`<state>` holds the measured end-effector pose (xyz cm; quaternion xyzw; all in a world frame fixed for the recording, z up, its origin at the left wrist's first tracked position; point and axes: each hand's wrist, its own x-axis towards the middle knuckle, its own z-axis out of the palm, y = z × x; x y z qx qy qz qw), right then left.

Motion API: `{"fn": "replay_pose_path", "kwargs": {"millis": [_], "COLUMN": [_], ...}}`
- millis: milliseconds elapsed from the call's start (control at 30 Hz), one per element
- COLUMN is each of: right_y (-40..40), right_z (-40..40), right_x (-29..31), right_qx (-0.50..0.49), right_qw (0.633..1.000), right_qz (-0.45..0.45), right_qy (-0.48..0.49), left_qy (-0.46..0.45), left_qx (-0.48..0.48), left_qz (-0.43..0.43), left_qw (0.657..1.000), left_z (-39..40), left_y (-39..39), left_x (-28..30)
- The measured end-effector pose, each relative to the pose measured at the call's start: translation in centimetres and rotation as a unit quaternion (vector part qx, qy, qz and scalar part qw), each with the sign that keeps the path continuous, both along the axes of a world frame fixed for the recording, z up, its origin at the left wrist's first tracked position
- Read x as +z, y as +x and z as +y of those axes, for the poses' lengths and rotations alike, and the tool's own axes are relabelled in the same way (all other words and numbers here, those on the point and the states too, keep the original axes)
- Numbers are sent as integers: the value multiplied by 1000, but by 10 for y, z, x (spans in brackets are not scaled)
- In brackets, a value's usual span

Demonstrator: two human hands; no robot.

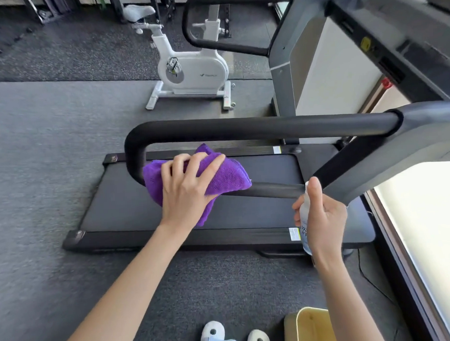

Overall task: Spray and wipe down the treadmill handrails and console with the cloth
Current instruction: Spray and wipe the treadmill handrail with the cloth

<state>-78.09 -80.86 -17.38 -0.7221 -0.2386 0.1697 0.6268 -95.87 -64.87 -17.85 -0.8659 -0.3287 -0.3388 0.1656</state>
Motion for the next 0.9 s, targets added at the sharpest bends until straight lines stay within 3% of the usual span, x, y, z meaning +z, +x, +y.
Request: {"fn": "replay_pose_path", "kwargs": {"millis": [67, 267, 467, 667, 800, 900], "right_y": [3, 11, 12, 23, 26, 26], "right_z": [-2, -2, 6, 8, 10, 10], "right_x": [-5, -15, -20, -17, -23, -28], "right_qx": [0, -7, -5, -17, -9, -7], "right_qw": [1000, 999, 999, 998, 997, 996], "right_qz": [-4, -8, 3, 7, 10, 21], "right_qy": [-16, -39, -44, -59, -81, -81], "left_qy": [-19, -186, -212, -267, -297, -278], "left_qx": [19, 68, 36, -10, -16, 48], "left_qz": [33, 66, 68, 133, 126, 98], "left_qw": [999, 978, 974, 954, 946, 954], "left_z": [20, 61, 48, 22, 42, 56], "left_y": [6, 5, 44, 103, 59, 12], "left_x": [-19, -56, -58, -64, -54, -47]}}
